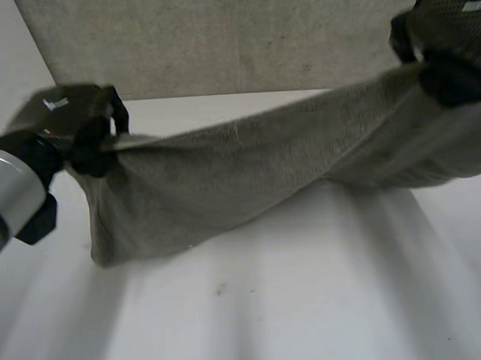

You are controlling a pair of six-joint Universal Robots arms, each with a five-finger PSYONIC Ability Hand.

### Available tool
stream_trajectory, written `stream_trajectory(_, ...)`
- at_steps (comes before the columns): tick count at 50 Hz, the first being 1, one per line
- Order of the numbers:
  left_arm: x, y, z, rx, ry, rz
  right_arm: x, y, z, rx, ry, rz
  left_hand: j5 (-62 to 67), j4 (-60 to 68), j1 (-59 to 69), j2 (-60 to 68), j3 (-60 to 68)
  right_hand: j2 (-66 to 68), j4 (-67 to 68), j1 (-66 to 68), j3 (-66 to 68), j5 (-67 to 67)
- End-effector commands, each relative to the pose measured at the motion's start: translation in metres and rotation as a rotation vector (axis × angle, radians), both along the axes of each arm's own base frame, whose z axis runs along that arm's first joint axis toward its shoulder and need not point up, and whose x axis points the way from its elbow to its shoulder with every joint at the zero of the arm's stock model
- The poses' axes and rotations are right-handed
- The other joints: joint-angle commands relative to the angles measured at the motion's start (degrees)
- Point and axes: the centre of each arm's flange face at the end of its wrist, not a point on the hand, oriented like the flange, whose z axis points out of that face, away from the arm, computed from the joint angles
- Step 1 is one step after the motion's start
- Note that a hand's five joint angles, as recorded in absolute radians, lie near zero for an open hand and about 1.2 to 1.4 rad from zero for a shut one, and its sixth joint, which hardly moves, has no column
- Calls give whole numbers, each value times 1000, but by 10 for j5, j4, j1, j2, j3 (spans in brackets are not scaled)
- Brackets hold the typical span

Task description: Fold the towel.

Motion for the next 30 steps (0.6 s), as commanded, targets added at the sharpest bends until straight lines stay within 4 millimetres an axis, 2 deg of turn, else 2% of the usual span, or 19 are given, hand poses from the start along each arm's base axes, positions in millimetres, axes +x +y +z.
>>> stream_trajectory(1,1,6,11,-49,-10,-9,6,-17,5,95,61,11,121,102,123,103,103,37,33,36,38,33)
stream_trajectory(3,-5,-6,-14,23,-60,-15,10,-29,-9,141,100,14,121,102,123,103,103,37,33,36,38,33)
stream_trajectory(4,-5,-6,-14,24,-60,-15,10,-29,-10,141,101,14,121,102,123,103,103,37,33,36,38,33)
stream_trajectory(6,-12,-26,-47,118,-128,-13,19,-47,-39,214,192,34,121,102,123,103,103,37,33,36,38,33)
stream_trajectory(8,-17,-38,-61,148,-156,-16,25,-54,-52,233,241,47,121,102,123,103,103,37,33,36,38,33)
stream_trajectory(9,-17,-38,-61,148,-157,-16,32,-63,-65,247,286,51,121,102,123,103,103,37,33,36,38,33)
stream_trajectory(11,-28,-63,-80,166,-206,-18,40,-73,-79,261,327,45,121,102,123,103,103,37,33,36,38,33)
stream_trajectory(15,-37,-93,-84,129,-230,9,54,-90,-95,244,378,22,121,102,123,103,103,37,33,36,38,33)
stream_trajectory(17,-47,-121,-69,35,-218,33,65,-118,-87,140,340,-20,121,102,123,103,103,37,33,36,38,33)
stream_trajectory(18,-47,-122,-69,34,-218,33,65,-118,-87,139,340,-20,121,102,123,103,103,37,33,36,38,33)
stream_trajectory(20,-51,-134,-53,-35,-191,46,77,-142,-55,-76,227,-53,121,102,123,103,103,37,33,36,38,33)
stream_trajectory(21,-55,-144,-30,-123,-150,57,77,-142,-54,-77,227,-53,121,102,123,103,103,37,33,36,38,33)
stream_trajectory(22,-58,-151,-3,-225,-94,68,81,-150,-32,-198,143,-68,121,102,123,103,103,37,33,36,38,33)
stream_trajectory(23,-58,-151,-2,-226,-93,68,81,-150,-32,-200,142,-68,121,102,123,103,103,37,33,36,38,33)
stream_trajectory(25,-61,-158,46,-434,2,91,83,-158,9,-388,-36,-84,121,102,123,103,103,37,33,36,38,33)
stream_trajectory(26,-61,-158,47,-435,3,91,83,-158,9,-389,-37,-84,121,102,123,103,103,37,33,36,38,33)
stream_trajectory(27,-61,-157,66,-528,47,98,81,-158,27,-463,-118,-90,121,102,123,103,103,37,33,36,38,33)
stream_trajectory(28,-61,-157,66,-529,47,99,80,-155,42,-522,-180,-82,121,102,123,103,103,37,33,36,38,33)
stream_trajectory(30,-60,-156,91,-659,113,120,79,-153,48,-542,-210,-78,121,102,123,103,103,37,33,36,38,33)
